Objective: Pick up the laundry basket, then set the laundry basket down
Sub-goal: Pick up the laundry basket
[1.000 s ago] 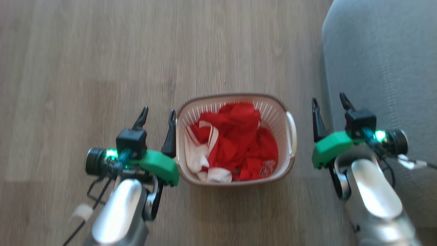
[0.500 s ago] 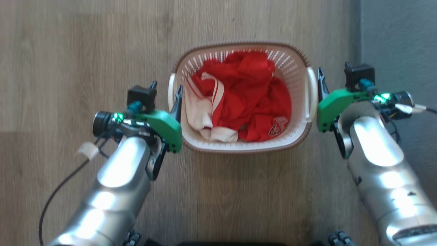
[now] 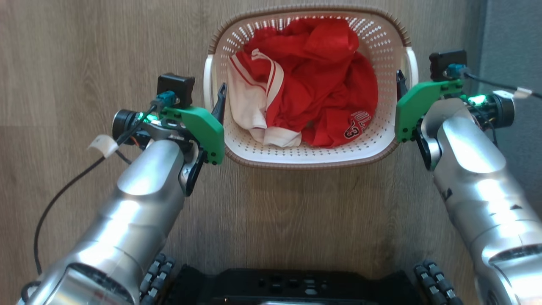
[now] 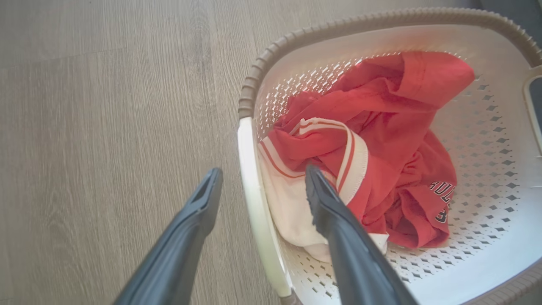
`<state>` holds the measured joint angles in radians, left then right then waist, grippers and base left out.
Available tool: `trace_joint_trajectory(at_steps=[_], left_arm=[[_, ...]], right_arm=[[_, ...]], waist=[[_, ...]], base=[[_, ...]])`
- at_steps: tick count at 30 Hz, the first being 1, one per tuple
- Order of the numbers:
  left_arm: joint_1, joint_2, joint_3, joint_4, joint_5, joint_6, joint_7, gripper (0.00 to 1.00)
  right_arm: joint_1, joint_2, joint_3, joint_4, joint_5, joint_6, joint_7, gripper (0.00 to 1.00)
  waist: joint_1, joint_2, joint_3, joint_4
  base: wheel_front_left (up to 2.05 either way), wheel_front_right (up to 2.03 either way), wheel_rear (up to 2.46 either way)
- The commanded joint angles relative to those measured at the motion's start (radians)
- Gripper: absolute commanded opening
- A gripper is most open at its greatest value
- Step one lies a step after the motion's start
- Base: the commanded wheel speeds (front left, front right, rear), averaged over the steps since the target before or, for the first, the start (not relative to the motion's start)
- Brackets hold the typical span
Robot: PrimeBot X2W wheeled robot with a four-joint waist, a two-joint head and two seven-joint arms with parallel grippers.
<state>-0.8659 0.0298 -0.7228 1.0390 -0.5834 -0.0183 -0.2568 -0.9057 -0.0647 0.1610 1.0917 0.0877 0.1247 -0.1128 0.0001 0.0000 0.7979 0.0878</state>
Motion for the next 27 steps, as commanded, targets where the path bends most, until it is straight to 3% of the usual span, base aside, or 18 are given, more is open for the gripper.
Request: trace_joint_trajectory(at_steps=[1, 9, 27], left_arm=[[-0.011, 0.02, -0.007, 0.014, -0.024, -0.004, -0.005, 1.0], [-0.05, 0.02, -0.115, 0.077, -0.154, -0.033, 0.008, 1.0], [-0.132, 0.02, -0.297, 0.118, -0.319, -0.074, 0.087, 1.0]], right_arm=[[0.006, 0.014, 0.029, 0.004, 0.012, 0.006, 0.016, 1.0], [-0.038, 0.014, 0.081, 0.041, 0.058, 0.006, 0.081, 1.0], [-0.087, 0.014, 0.102, 0.067, 0.09, 0.006, 0.143, 1.0]], waist=[[-0.0001, 0.0, 0.02, -0.001], [-0.0001, 0.0, 0.057, -0.006], [-0.0001, 0.0, 0.127, -0.001]], base=[[0.0, 0.0, 0.0], [0.0, 0.0, 0.0], [0.0, 0.0, 0.0]])
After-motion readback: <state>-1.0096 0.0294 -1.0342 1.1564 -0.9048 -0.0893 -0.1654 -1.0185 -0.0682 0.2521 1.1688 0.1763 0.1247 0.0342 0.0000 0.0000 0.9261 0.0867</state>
